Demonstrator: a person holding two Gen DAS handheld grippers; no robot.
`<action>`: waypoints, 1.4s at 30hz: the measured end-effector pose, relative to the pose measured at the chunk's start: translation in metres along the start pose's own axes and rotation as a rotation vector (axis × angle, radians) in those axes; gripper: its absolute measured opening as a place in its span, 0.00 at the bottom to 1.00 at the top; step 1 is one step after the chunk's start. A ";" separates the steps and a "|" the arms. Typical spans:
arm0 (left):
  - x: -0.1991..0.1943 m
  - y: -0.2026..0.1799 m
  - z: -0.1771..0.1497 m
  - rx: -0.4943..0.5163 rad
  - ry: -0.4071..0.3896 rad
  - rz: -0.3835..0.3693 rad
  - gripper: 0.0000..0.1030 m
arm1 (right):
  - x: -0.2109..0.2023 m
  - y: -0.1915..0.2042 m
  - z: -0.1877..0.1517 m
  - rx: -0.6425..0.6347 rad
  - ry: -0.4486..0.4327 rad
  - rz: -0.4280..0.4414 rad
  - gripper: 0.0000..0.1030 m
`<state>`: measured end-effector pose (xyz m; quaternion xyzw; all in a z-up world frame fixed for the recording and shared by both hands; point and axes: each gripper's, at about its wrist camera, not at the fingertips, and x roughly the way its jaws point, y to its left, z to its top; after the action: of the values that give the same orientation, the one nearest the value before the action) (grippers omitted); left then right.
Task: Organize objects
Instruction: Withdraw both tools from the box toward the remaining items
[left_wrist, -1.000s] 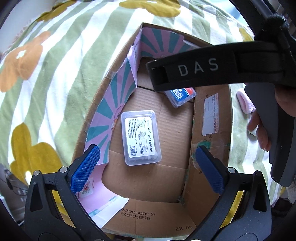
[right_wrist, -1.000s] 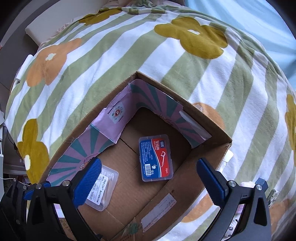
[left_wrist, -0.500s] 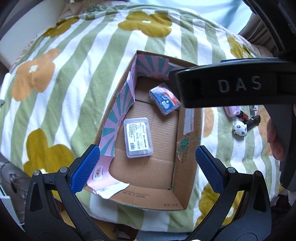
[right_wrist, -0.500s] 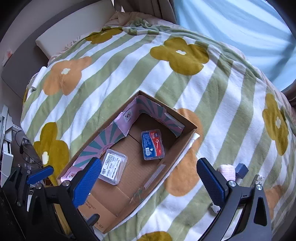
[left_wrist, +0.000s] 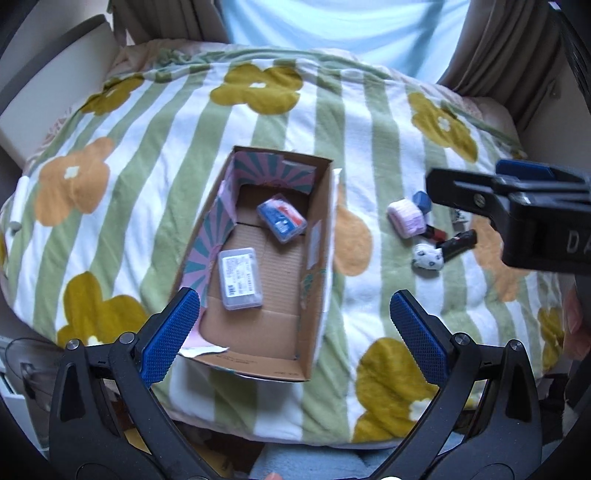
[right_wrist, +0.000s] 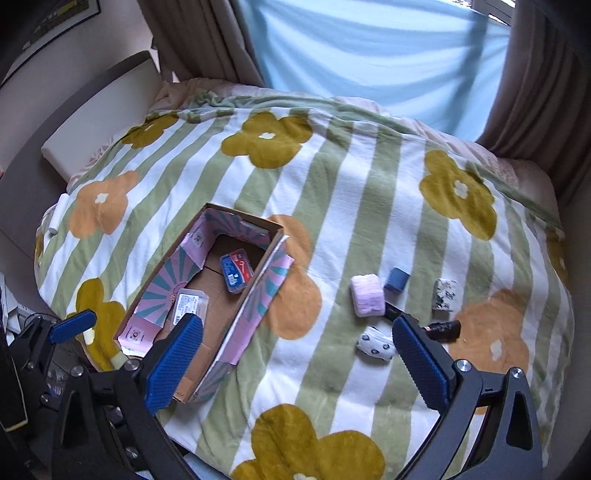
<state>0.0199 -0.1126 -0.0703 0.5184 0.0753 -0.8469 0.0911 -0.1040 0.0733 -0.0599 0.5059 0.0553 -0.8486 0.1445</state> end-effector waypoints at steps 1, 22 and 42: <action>-0.003 -0.006 0.001 0.011 -0.007 -0.007 1.00 | -0.005 -0.009 -0.005 0.022 -0.004 -0.011 0.99; -0.014 -0.097 0.013 0.117 -0.039 -0.079 1.00 | -0.050 -0.112 -0.055 0.249 -0.053 -0.082 0.99; 0.079 -0.151 0.069 0.086 0.128 -0.127 1.00 | 0.028 -0.210 -0.056 0.622 0.040 -0.065 0.99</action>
<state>-0.1102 0.0131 -0.1045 0.5691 0.0770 -0.8186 0.0099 -0.1327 0.2819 -0.1223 0.5406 -0.1879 -0.8188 -0.0456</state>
